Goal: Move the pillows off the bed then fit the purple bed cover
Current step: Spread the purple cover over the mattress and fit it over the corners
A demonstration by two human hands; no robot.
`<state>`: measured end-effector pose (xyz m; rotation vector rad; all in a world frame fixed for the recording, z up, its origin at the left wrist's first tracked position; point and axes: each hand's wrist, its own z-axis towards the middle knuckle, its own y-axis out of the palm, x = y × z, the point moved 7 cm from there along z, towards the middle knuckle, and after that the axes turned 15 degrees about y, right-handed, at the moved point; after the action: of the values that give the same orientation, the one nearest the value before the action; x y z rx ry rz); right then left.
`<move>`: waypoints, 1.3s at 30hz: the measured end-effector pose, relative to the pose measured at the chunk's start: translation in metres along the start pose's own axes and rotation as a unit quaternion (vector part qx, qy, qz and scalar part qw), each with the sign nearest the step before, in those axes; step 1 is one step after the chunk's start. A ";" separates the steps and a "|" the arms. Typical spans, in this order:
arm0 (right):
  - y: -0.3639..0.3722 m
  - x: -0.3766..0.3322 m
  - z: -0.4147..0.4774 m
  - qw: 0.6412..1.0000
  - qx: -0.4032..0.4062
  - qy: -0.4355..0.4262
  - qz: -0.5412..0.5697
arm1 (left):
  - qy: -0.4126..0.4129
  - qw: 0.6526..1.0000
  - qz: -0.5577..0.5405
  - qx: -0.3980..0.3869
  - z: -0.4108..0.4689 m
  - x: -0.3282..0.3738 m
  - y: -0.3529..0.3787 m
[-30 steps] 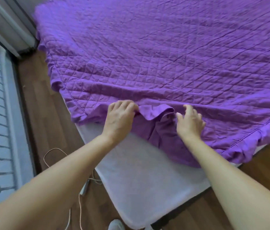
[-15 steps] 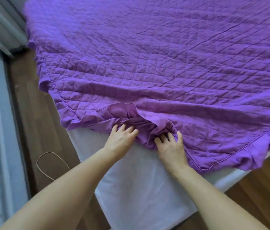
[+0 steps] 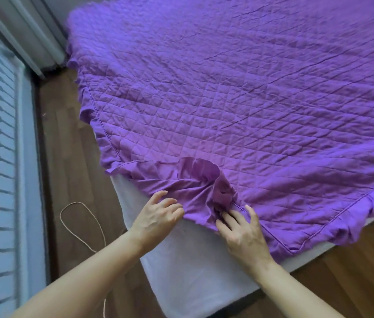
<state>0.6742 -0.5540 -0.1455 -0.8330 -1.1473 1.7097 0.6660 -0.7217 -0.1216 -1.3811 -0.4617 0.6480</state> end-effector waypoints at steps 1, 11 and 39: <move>-0.005 -0.003 -0.002 1.000 -0.001 0.004 0.007 | -0.006 1.000 0.001 0.000 -0.002 0.002 -0.003; -0.007 -0.007 -0.011 0.994 -0.055 0.073 0.061 | -0.037 0.998 0.035 -0.031 -0.006 0.013 -0.024; 0.050 0.007 -0.045 0.982 -0.004 0.052 0.180 | -0.200 0.937 -0.219 0.183 -0.033 0.003 0.054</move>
<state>0.6955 -0.5410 -0.2083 -1.1765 -0.9750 1.9256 0.6815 -0.7407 -0.1796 -0.7519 -0.8962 0.6063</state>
